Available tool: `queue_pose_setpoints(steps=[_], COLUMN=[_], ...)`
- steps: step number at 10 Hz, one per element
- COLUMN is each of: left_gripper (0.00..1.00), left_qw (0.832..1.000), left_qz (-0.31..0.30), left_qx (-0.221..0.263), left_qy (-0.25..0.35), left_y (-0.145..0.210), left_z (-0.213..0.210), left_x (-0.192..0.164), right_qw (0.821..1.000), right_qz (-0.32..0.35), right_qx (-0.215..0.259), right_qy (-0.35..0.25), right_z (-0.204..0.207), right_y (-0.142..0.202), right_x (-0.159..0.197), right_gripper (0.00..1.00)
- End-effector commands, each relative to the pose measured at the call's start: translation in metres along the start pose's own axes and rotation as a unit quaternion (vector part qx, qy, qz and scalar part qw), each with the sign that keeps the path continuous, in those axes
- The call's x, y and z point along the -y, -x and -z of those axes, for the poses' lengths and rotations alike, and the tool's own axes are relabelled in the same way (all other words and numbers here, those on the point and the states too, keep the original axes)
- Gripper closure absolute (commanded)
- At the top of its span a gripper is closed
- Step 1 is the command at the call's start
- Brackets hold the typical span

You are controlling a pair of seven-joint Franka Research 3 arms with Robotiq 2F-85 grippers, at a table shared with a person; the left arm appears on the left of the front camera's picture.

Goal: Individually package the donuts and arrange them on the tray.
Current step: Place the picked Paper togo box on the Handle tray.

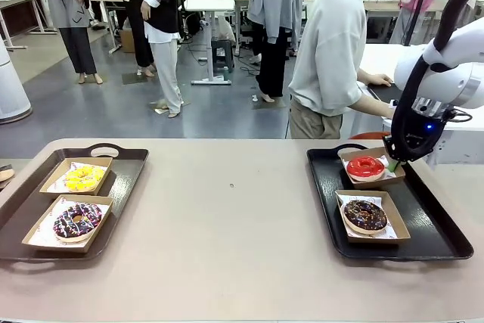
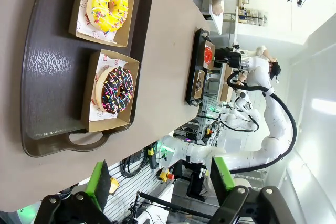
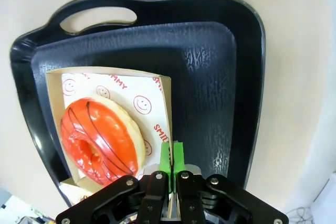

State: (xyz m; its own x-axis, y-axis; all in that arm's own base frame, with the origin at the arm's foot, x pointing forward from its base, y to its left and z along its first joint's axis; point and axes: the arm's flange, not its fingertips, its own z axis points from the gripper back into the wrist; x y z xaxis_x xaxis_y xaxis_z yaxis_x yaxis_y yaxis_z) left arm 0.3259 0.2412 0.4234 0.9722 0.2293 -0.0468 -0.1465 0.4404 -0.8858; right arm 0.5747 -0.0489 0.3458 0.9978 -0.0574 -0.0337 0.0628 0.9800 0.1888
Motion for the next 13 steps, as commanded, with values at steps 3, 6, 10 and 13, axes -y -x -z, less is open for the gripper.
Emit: queue_pose_setpoints(steps=[3, 6, 10, 13], left_gripper=[0.0, 0.0, 0.0, 0.0], left_qw=[1.0, 1.0, 1.0, 1.0], left_qz=[0.005, 0.005, 0.005, 0.005], left_qx=[0.005, 0.005, 0.005, 0.005], left_qy=[-0.001, -0.001, -0.001, -0.001], left_y=[0.004, 0.004, 0.004, 0.004], left_z=[0.0, 0.0, 0.0, 0.0], left_x=[0.0, 0.0, 0.0, 0.0], right_qw=[1.0, 1.0, 1.0, 1.0], right_qz=[0.019, 0.013, 0.001, -0.009], right_qx=[-0.008, -0.012, 0.008, 0.019], right_qy=[0.004, 0.009, -0.01, -0.014], right_z=[0.01, 0.01, -0.016, -0.046], right_y=[-0.011, -0.009, 0.003, 0.015], right_x=[0.003, 0.003, -0.005, -0.01], right_gripper=[0.98, 0.41, 0.0, 0.0])
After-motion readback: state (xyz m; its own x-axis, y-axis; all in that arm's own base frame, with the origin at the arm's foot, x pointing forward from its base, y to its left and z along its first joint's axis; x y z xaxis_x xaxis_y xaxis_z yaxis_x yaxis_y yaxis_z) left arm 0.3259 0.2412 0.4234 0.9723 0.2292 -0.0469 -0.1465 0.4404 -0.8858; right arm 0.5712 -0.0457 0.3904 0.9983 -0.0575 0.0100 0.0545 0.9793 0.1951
